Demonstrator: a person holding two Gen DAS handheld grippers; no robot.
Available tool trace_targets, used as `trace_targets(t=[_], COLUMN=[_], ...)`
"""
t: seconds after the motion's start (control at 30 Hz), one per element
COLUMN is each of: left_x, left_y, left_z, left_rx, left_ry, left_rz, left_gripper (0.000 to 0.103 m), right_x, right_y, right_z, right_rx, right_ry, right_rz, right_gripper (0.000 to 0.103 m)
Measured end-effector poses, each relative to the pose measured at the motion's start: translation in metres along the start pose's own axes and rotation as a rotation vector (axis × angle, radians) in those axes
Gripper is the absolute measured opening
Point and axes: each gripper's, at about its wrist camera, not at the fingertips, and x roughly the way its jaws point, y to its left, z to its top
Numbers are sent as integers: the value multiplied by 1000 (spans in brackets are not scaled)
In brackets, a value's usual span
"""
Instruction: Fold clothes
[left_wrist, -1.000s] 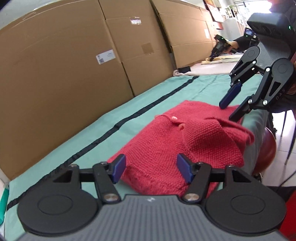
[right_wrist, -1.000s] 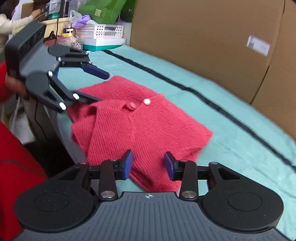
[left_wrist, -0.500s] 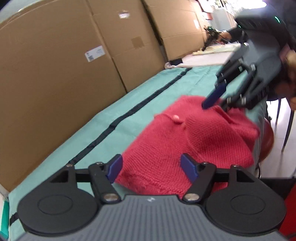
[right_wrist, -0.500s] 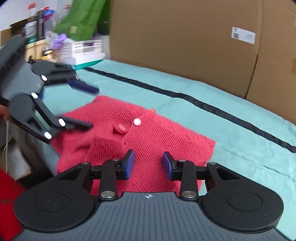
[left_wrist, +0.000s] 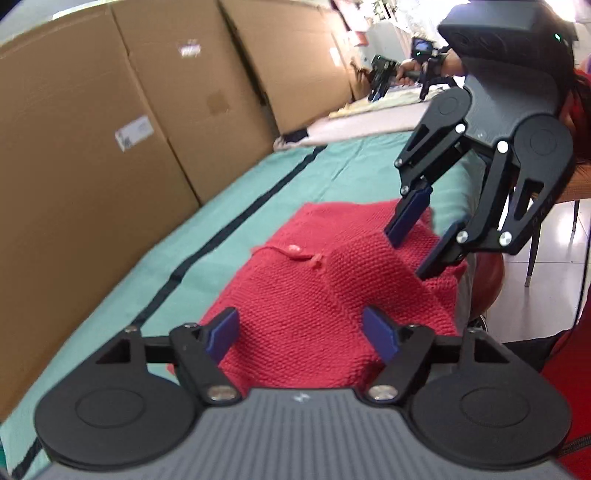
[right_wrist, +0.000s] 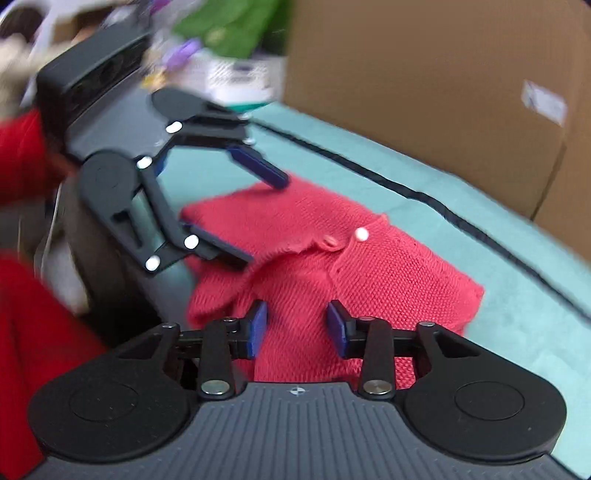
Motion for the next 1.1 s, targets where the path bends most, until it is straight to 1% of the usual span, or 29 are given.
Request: trace_targets(t=[0.03, 0.07, 0.1, 0.13, 0.2, 0.27, 0.3, 0.33, 0.37, 0.4, 0.43, 0.47, 0.5, 0.57, 0.6, 0.63, 0.7, 0.73, 0.77, 0.8, 0.87, 0.9, 0.97, 1.03, 1.1], left_x=[-3, -7, -6, -3, 3, 8, 15, 24, 25, 22, 19, 16, 14, 15, 18, 22, 32, 31, 27, 23, 14, 9, 0, 0, 0], left_y=[6, 13, 16, 17, 20, 22, 17, 8, 4, 4, 7, 11, 17, 31, 38, 40, 36, 32, 29, 30, 36, 40, 49, 57, 62], left_z=[-1, -1, 1, 3, 8, 13, 13, 12, 10, 10, 10, 10, 10, 7, 7, 5, 3, 1, 0, 0, -1, -2, -9, -16, -20], left_rx=[-26, -44, -52, -58, -69, -80, -48, -1, 18, 11, 9, 13, 4, -62, -99, -108, -94, -89, -87, -86, -116, -136, -186, -239, -281], left_ry=[-5, -18, -26, -30, -40, -49, -22, 18, 12, 6, 7, 6, 0, -14, -15, -2, 39, 37, 30, 27, 16, 6, -11, 4, 15], left_rz=[-28, -34, -24, -12, 12, 36, 30, 17, 5, -26, -47, -60, -53, -9, 8, 4, -29, -42, -42, -31, 17, 36, 70, 97, 105], left_gripper=[76, 80, 80, 80, 80, 80, 79, 78, 73, 69, 69, 72, 83, 92, 91, 90, 85, 83, 83, 85, 92, 93, 96, 97, 97], right_x=[-5, -9, -13, -15, -9, 7, 14, 20, 19, 18, 13, 8, 4, 0, 4, 10, 26, 34, 38, 36, 24, 16, 18, 26, 36], right_y=[-8, -17, -25, -33, -46, -52, -51, -46, -38, -31, -32, -40, -51, -78, -90, -99, -105, -106, -107, -110, -119, -127, -141, -155, -167], right_z=[3, 6, 9, 11, 14, 13, 11, 9, 7, 6, 8, 11, 12, 11, 9, 5, 1, 0, 0, 2, 3, -2, -6, -10, -12], right_rx=[47, 95, 144, 199, 289, 347, 355, 315, 243, 181, 175, 211, 269, 417, 484, 529, 547, 542, 533, 534, 566, 586, 627, 687, 762], right_ry=[-19, -39, -61, -96, -144, -132, -116, -82, -75, -67, -57, -61, -81, -110, -107, -90, -34, -9, -5, -13, -55, -62, -42, -45, -70], right_rz=[24, 49, 70, 70, -1, -8, -4, -9, -41, -67, -69, -67, -84, -153, -180, -189, -225, -245, -246, -238, -232, -245, -262, -225, -150], right_gripper=[40, 40, 40, 40, 42, 41, 41, 40, 40, 40, 40, 40, 40, 41, 42, 41, 39, 40, 40, 40, 40, 40, 40, 41, 41])
